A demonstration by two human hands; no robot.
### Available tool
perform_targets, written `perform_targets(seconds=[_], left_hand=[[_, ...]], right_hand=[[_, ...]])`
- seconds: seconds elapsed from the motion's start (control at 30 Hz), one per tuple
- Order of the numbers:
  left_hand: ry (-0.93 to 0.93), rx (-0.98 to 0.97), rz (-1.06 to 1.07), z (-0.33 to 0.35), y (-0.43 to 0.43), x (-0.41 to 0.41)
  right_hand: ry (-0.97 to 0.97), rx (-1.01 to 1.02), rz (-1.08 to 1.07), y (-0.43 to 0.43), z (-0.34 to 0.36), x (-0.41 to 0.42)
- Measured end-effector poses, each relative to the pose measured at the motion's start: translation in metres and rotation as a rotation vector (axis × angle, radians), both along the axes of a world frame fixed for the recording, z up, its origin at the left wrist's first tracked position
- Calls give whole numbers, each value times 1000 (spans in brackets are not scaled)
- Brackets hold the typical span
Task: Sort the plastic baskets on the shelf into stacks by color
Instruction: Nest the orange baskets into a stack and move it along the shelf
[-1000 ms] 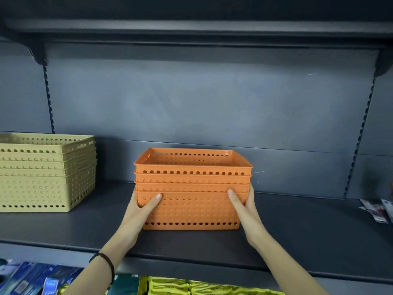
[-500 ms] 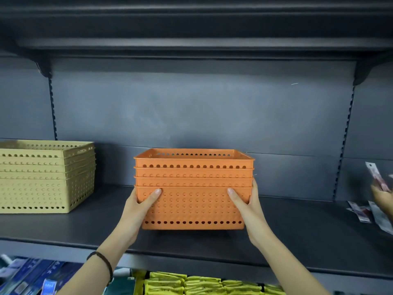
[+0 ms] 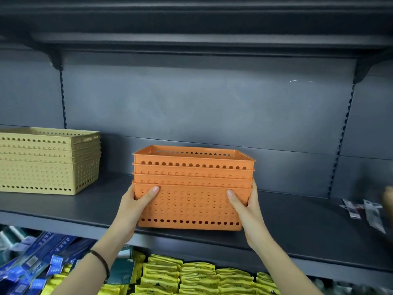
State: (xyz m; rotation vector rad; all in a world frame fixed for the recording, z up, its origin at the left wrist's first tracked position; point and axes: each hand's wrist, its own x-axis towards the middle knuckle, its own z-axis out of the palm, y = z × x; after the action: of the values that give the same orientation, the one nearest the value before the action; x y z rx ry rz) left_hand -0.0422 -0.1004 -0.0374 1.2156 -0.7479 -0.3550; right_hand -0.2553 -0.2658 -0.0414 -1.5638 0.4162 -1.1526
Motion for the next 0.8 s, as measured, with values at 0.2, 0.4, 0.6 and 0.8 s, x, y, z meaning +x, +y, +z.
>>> perform_targets(seconds=[0.2,0.4,0.6,0.8], left_hand=[[-13,-50,44,28,15,11],[2,-71,63,28,61,33],[18,-81,140,22,157,75],[8,-45,261,22,296,145]], right_hand=[[-47,-37,-16,17,25,16],[-73,-64,-13,62,33,37],[-99,-84,23,148,38,90],[-138,-68,129,268,31,177]])
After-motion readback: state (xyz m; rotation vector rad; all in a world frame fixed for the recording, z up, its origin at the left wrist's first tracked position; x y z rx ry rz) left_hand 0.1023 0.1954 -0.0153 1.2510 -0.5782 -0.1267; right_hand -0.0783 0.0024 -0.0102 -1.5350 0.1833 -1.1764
